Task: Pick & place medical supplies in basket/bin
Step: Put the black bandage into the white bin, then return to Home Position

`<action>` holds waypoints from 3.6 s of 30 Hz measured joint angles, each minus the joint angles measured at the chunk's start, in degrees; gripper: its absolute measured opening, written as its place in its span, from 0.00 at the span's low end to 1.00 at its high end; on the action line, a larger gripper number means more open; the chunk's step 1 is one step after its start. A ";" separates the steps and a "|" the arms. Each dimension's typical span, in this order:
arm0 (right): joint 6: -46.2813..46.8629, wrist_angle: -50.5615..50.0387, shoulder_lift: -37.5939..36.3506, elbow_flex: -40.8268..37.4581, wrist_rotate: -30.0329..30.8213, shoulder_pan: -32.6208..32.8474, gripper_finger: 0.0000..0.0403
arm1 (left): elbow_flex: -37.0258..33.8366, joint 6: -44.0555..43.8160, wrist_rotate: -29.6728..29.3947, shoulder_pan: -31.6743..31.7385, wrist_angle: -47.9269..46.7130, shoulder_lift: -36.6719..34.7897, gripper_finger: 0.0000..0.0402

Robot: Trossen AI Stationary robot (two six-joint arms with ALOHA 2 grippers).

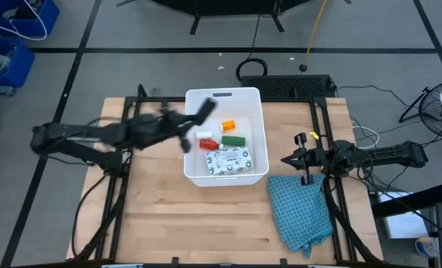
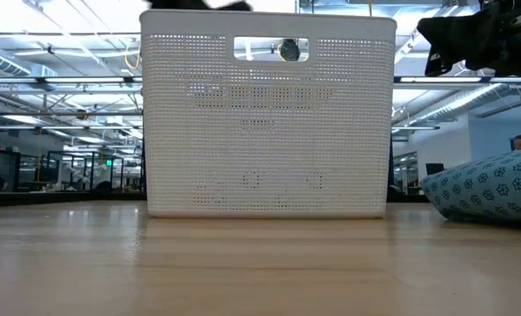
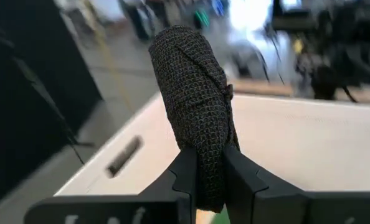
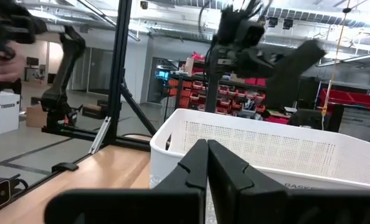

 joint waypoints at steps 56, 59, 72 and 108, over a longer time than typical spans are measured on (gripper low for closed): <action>-5.33 -4.63 0.00 0.00 5.77 -0.02 0.00 | 10.76 10.34 31.84 20.76 -10.55 39.76 0.16; -5.76 -4.33 0.00 0.00 5.77 -0.02 0.00 | 11.72 11.57 32.70 20.22 -10.44 39.95 0.16; -6.50 -4.56 0.00 0.00 5.75 -0.02 0.00 | 20.01 13.13 31.60 16.79 -12.80 40.24 0.58; -0.65 -1.62 -0.86 -0.01 4.24 0.00 0.00 | -24.93 11.32 41.44 13.76 -3.34 -32.90 0.01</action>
